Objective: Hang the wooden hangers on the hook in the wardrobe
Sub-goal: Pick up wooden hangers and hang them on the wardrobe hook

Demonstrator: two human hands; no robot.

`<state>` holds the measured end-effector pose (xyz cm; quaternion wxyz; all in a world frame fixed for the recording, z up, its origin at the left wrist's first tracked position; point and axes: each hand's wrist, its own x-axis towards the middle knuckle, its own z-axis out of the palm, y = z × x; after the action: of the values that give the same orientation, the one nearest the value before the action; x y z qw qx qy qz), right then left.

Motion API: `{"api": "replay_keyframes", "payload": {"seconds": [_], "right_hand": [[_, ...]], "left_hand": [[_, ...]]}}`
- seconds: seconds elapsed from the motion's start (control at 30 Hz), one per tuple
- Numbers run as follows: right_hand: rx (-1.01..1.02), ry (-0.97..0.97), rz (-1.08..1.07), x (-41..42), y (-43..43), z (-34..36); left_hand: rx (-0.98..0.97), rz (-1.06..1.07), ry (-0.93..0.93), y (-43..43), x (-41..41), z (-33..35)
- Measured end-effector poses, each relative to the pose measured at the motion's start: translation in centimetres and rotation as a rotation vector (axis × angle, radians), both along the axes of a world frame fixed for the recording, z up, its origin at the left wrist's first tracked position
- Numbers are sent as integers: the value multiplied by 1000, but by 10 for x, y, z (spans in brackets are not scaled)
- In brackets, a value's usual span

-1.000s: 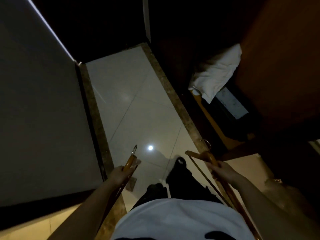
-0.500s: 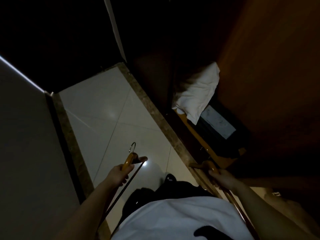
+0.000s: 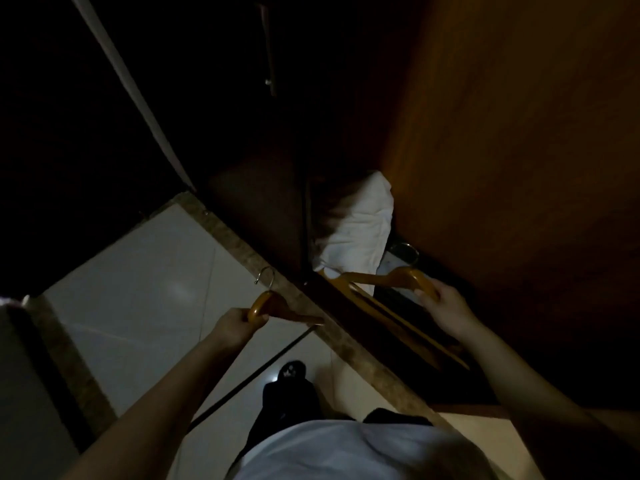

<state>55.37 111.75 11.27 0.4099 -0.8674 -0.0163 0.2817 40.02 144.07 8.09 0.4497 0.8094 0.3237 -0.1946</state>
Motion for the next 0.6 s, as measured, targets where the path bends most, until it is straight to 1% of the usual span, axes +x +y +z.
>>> {"api": "replay_keyframes", "payload": {"seconds": [0.07,0.13,0.3,0.43,0.5,0.6], "right_hand": [[-19,-126,-55,16,14,16],[-81,-252,-107,30,23,30],[-174,-496,-229,54,30,78],[-253,-630,-365,66,31,122],[-295,-662,-441,72,32,143],[-242,-672,-514,85,28,176]], "left_hand": [[3,-145,-67,20,39,18],[-15,-280,-145,37,76,38],[-169,-514,-294,55,157,94],[-312,-580,-423,41,204,134],[-384,-590,-446,29,225,153],[-408,-638,-480,9,253,180]]}}
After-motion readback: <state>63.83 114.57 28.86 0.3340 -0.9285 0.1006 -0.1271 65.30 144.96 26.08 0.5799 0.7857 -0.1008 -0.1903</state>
